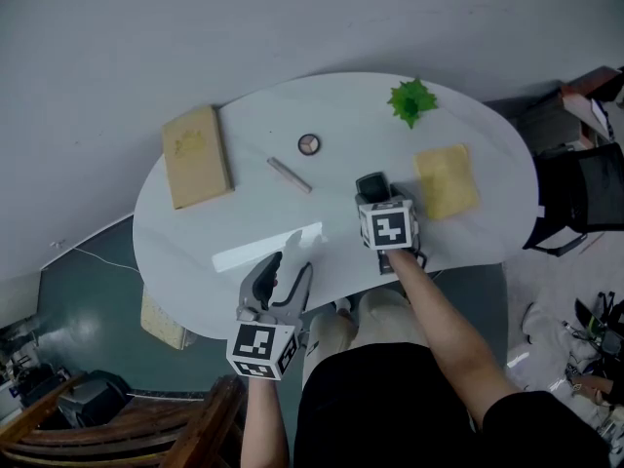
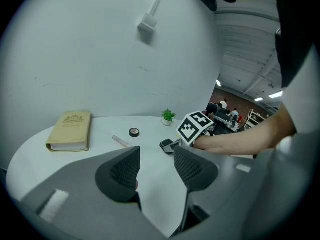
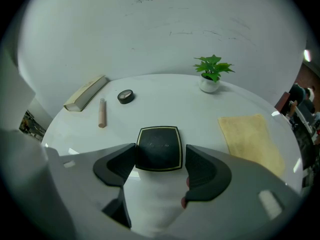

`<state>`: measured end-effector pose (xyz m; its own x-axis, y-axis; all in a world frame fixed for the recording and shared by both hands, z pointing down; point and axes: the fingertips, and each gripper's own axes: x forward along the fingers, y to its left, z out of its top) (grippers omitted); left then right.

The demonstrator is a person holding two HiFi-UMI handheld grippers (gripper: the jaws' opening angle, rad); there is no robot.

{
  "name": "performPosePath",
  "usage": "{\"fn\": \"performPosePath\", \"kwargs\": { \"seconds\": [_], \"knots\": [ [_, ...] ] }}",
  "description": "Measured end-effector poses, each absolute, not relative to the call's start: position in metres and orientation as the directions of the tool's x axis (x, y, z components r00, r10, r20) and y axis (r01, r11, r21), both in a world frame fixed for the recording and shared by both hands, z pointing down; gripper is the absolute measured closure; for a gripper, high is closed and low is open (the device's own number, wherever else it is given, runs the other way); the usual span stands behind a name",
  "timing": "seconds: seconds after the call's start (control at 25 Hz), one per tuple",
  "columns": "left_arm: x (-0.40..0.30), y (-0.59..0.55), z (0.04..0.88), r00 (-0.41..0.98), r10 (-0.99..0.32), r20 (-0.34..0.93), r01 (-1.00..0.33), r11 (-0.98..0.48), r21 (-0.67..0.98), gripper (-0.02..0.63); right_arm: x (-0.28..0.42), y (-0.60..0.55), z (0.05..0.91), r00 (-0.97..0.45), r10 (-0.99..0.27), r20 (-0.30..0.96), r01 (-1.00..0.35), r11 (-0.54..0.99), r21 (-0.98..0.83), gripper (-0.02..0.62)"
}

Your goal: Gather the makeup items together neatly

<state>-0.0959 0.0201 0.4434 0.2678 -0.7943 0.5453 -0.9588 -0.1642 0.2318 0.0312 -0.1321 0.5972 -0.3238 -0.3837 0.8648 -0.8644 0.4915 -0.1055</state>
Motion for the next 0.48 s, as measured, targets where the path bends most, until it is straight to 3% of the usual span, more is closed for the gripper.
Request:
{"fn": "performPosePath", "kwargs": {
  "seconds": [0.48],
  "knots": [
    [-0.092, 0.003, 0.435, 0.23, -0.81, 0.54, -0.968, -0.133, 0.213, 0.394, 0.008, -0.133, 0.562, -0.437, -0.347, 0.83, -0.787, 0.595, -0.165, 0.293]
  ]
}}
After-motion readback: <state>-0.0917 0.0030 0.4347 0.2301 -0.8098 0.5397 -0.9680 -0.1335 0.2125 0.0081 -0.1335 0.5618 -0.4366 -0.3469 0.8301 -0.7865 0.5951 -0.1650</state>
